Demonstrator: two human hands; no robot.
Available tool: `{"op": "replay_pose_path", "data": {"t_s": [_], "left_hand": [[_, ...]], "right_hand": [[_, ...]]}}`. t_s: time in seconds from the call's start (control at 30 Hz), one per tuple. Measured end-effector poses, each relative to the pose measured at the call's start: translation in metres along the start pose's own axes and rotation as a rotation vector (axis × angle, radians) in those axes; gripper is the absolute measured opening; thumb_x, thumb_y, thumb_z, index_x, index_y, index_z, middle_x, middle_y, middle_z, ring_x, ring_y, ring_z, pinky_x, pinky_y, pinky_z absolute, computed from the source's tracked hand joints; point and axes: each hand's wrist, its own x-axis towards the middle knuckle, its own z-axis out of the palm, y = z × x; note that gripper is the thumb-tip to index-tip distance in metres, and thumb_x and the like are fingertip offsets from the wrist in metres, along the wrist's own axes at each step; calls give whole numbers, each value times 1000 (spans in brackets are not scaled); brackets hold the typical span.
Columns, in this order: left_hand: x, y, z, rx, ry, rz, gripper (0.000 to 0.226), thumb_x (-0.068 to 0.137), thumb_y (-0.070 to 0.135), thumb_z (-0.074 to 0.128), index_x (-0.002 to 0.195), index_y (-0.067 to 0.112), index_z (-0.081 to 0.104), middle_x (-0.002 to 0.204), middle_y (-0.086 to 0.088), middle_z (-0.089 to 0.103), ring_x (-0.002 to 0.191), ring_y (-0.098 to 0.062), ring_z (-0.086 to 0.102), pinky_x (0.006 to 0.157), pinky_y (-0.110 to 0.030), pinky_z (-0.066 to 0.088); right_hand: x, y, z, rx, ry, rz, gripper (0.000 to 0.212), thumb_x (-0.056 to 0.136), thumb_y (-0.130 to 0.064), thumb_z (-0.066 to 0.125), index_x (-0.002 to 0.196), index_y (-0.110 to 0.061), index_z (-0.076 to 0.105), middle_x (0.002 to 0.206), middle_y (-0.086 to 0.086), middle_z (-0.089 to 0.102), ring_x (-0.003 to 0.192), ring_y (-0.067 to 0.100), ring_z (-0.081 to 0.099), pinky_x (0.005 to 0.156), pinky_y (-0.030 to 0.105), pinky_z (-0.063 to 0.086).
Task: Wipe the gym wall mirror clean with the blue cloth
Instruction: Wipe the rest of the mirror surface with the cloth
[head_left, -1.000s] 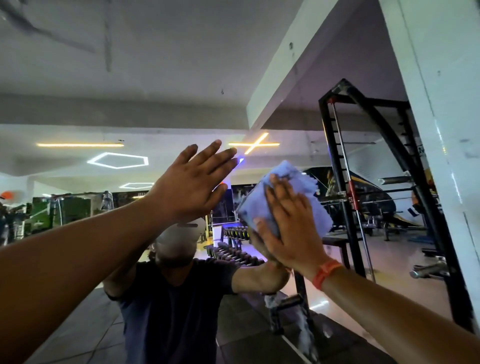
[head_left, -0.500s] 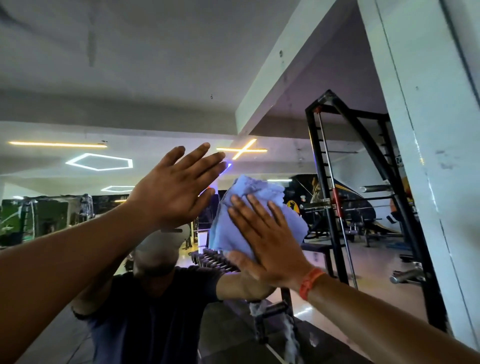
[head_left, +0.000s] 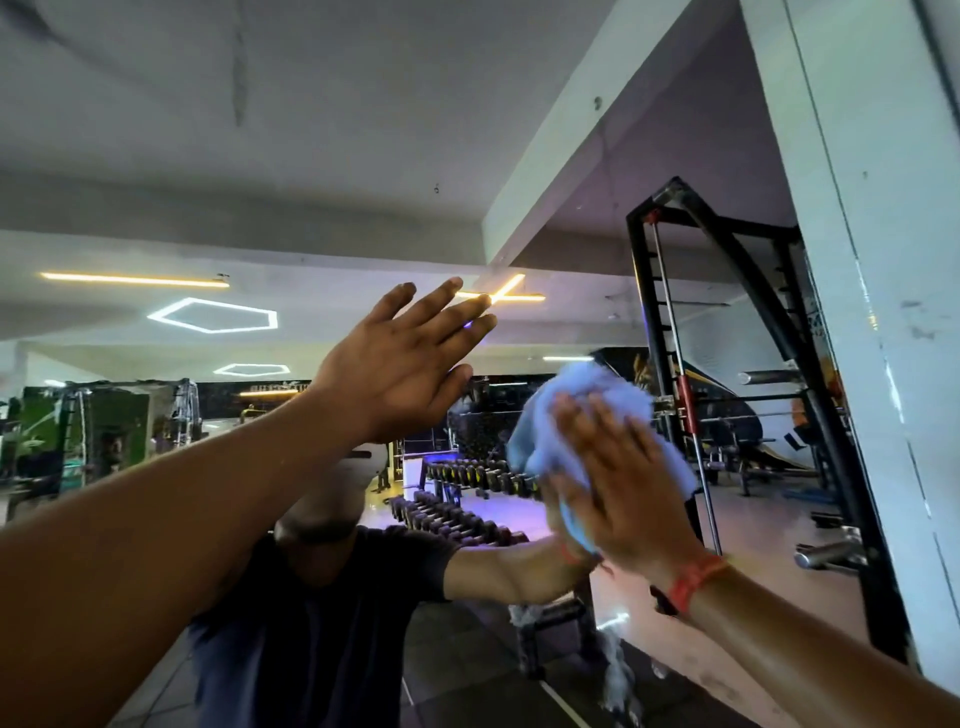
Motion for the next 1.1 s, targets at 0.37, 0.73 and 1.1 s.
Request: {"op": "replay_pose_path", "data": {"t_s": [0.37,0.73,1.1], "left_hand": [[1,-4,-2,-103,-31,-17,63,103,46,13,160,26,29,168,4,27,157,-20,17,125,-46,18],[-24,-52,-14,-12,-33,46,57,106,43,24,159,25,34,165,4,34,154,-24,29,119,-46,26],[-30,-48,-8,-8,-42,1,59,106,45,15,161,27,27,167,7,27,157,-19,19,123,-46,20]], "right_hand": [[-4,-24,-3,17,-21,-3,58,107,-54,22,162,-38,14,169,-13,19,157,14,16,117,58,30],[4,-79,-8,17,-85,-265,63,102,-55,36,161,-39,22,169,-18,17,156,16,21,119,56,29],[12,-103,-3,60,-14,-198,61,102,-51,41,160,-37,28,168,-17,19,156,16,21,120,54,27]]}}
